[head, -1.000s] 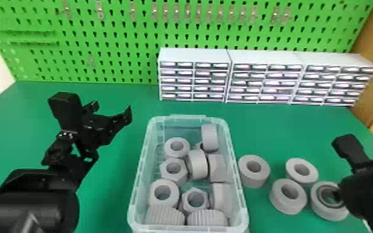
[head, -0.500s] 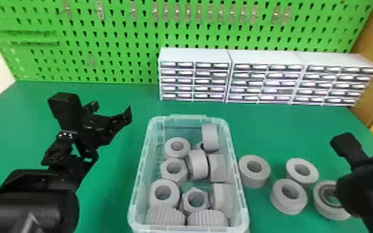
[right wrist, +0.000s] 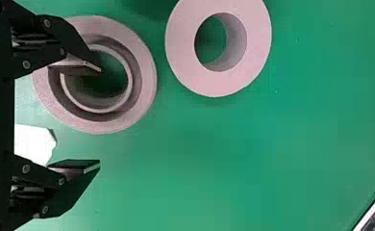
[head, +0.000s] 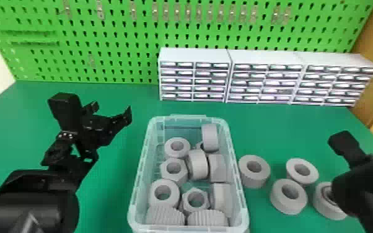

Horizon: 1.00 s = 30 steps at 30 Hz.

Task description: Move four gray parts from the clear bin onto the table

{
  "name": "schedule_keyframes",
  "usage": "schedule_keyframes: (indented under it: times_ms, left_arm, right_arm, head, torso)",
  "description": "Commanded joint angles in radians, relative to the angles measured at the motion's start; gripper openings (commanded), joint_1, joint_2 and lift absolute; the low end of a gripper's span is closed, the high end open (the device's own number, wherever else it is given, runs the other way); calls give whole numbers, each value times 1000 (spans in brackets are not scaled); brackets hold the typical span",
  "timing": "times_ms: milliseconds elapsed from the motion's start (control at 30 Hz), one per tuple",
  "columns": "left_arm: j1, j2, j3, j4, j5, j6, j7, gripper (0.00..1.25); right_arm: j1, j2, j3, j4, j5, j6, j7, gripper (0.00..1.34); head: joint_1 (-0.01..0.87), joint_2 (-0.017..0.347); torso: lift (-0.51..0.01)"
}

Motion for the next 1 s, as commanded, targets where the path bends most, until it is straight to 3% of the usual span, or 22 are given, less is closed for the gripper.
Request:
schedule_keyframes:
  times_ms: [0, 300, 567, 767, 967]
  left_arm:
    - [-1, 0, 1, 0, 0, 0, 0, 1005]
    - [1, 0, 1, 0, 0, 0, 0, 1005]
    - [2, 0, 3, 0, 0, 0, 0, 1005]
    - [2, 0, 1, 0, 0, 0, 1, 1005]
    - [2, 0, 0, 5, -2, 0, 1, 1005]
  right_arm:
    - [-4, -3, 5, 0, 4, 2, 0, 810]
    - [-7, -1, 10, 0, 6, 8, 0, 810]
    - [-15, 11, 7, -48, 4, 17, 0, 818]
    - [-26, 28, -10, -129, -35, 0, 0, 818]
    - [-47, 60, -54, -160, -141, -70, -2, 819]
  head:
    - [686, 26]
    - [686, 26]
    - [686, 26]
    - [686, 26]
    - [686, 26]
  torso:
    - [-50]
    - [-50]
    - [-50]
    - [-50]
    - [-50]
